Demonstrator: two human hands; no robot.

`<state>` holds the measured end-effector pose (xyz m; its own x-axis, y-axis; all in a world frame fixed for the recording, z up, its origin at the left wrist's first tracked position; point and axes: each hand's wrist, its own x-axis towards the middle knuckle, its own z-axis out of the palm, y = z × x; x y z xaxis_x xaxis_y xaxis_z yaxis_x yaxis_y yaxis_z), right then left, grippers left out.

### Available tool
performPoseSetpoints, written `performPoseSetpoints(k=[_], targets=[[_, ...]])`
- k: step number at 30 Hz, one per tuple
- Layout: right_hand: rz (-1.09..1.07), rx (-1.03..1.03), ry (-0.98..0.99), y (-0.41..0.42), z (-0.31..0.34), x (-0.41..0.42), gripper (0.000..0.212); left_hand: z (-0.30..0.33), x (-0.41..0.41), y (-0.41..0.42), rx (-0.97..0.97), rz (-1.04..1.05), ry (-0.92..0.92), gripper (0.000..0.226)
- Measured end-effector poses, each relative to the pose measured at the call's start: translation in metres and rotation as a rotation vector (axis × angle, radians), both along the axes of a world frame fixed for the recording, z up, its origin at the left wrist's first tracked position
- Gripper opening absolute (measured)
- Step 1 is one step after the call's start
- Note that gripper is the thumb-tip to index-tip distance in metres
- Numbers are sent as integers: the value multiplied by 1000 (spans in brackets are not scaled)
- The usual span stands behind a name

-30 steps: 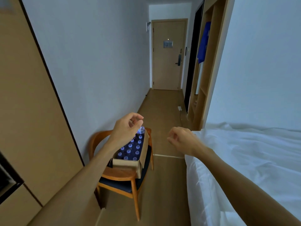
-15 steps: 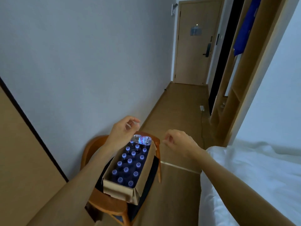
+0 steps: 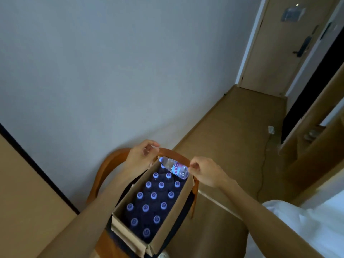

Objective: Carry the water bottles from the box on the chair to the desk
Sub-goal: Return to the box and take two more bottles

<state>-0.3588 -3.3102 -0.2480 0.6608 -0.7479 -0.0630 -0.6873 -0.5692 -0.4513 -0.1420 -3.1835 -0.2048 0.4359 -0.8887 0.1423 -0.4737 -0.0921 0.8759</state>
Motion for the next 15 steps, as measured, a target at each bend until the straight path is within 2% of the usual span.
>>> performPoseSetpoints(k=[8,15], targets=[[50,138,61,-101,-58,65,25,-54,45,-94,77,67,71,16],[79,172,179,-150,-119,107,37,-90,64,-126,123,166,203,15]])
